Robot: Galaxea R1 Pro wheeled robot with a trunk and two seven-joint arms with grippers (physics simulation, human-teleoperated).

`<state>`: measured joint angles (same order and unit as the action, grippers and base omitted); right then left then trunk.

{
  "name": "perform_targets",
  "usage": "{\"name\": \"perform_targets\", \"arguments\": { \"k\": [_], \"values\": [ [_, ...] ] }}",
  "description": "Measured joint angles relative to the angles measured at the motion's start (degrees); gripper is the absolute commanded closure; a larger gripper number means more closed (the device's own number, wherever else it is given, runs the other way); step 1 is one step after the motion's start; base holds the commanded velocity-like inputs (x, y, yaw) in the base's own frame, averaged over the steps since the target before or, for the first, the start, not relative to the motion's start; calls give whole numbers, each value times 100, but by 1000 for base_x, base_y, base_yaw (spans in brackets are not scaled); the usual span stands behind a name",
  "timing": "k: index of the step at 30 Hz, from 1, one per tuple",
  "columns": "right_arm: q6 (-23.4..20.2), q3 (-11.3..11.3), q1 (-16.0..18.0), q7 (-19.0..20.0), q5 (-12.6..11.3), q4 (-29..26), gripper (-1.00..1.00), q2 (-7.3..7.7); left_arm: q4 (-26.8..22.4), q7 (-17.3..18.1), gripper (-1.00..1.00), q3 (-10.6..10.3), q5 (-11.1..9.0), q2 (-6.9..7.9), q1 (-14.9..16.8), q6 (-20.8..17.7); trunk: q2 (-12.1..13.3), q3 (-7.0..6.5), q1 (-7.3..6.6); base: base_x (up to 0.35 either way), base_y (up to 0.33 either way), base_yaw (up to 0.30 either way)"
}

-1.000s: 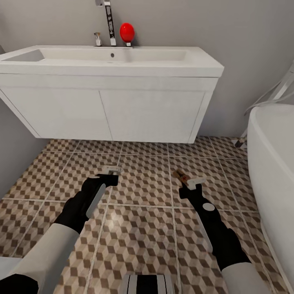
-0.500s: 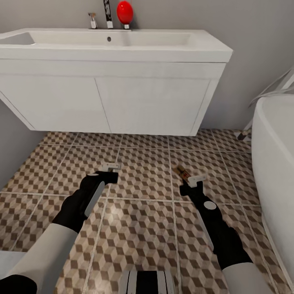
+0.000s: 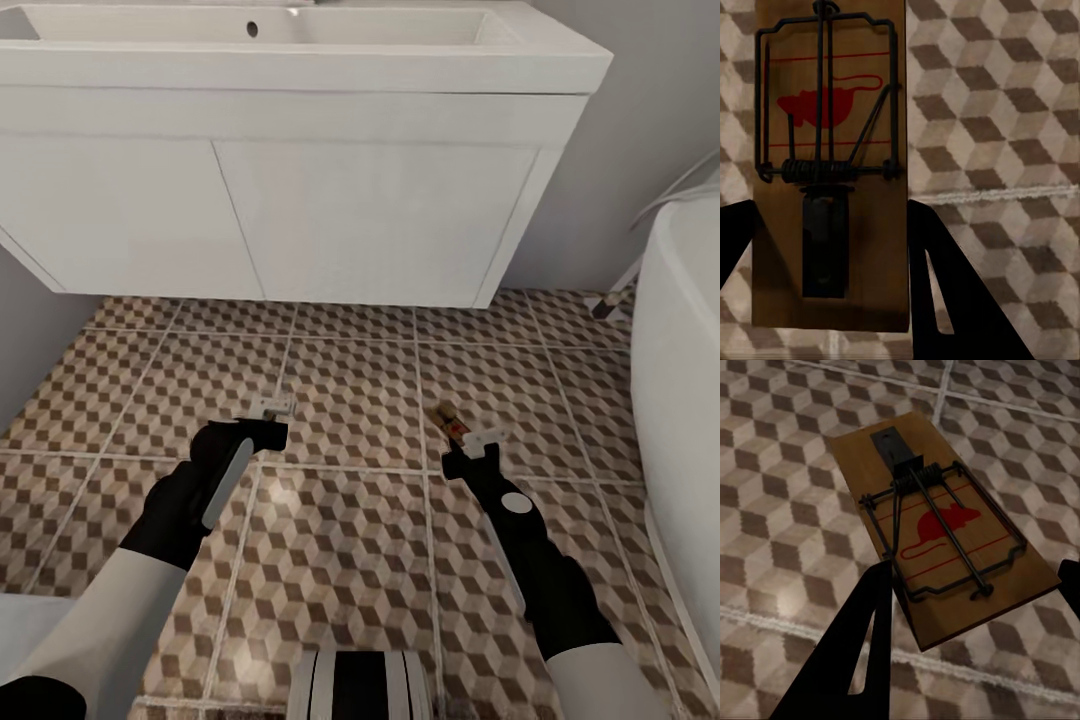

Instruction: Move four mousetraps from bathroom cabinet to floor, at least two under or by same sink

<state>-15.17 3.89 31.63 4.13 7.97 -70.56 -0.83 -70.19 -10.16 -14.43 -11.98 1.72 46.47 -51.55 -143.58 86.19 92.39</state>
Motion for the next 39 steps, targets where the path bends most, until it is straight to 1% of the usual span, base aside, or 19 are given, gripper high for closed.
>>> {"name": "perform_targets", "arguments": {
  "k": [5, 10, 13, 14, 17, 18, 20, 21, 23, 24, 26, 27, 30, 33, 36, 39],
  "values": [
    [18, 0, 0, -24, 6, 0, 100, -9, 101, 5, 100, -6, 2, 2, -8, 90, -7, 156, 13, 0, 0, 0],
    [25, -2, 0, -29, 7, 0, 100, -3, 408, 6, 100, -14, 2, -2, -10, 515, -13, 313, 26, 0, 0, 0],
    [30, -3, 0, -30, 7, 0, 100, -2, 649, 6, 100, -20, 6, 1, -10, 1030, -17, 406, 34, 0, 0, 0],
    [30, -3, 0, -30, 7, 0, 100, -2, 686, 5, 100, -21, 6, 0, -10, 1126, -19, 438, 36, 0, 0, 0],
    [31, -3, 0, -30, 7, 0, 100, -2, 821, 5, 100, -25, 46, 3, -24, 1723, -23, 531, 44, 0, 0, 0],
    [31, -3, 0, -30, 7, 0, 100, -2, 837, 6, 100, -30, 66, 2, -26, 1829, -24, 563, 46, 0, 0, 0],
    [31, -3, 0, -30, 7, 0, 100, -2, 903, 7, 100, -85, 185, -4, -32, 2201, -27, 625, 51, 0, 0, 0],
    [31, -3, 0, -30, 7, 0, 100, -2, 920, 7, 100, -110, 222, -6, -33, 2287, -28, 656, 54, 0, 0, 0],
    [31, -3, 0, -30, 9, 0, 100, -2, 967, 1, 100, -244, 387, -17, -35, 2548, -31, 719, 59, 0, 0, 0],
    [31, -3, 0, -30, 8, 0, 100, -2, 976, -1, 100, -282, 434, -19, -35, 2600, -32, 750, 62, 0, 0, 0],
    [31, -3, 0, -30, 13, 0, 100, -2, 986, -10, 100, -409, 618, -26, -38, 2732, -35, 813, 67, 0, 0, 0],
    [31, -3, 0, -30, 14, 0, 100, -2, 985, -13, 100, -435, 658, -27, -37, 2754, -36, 844, 69, 0, 0, 0],
    [31, -3, 0, -30, 16, 0, 100, -2, 985, -18, 100, -508, 797, -49, -43, 2904, -37, 872, 69, 0, 0, 0],
    [31, -3, 0, -30, 16, 0, 100, -2, 986, -20, 100, -526, 829, -73, -44, 3044, -37, 899, 69, 0, 0, 0],
    [31, -1, 0, -30, 16, 0, 100, -2, 972, -26, 100, -534, 836, -103, -45, 3086, -37, 927, 69, 0, 0, 0],
    [31, 1, 0, -30, 16, 0, 100, -2, 983, -33, 100, -545, 835, -163, -44, 3095, -37, 954, 69, 0, 0, 0]
  ]
}}
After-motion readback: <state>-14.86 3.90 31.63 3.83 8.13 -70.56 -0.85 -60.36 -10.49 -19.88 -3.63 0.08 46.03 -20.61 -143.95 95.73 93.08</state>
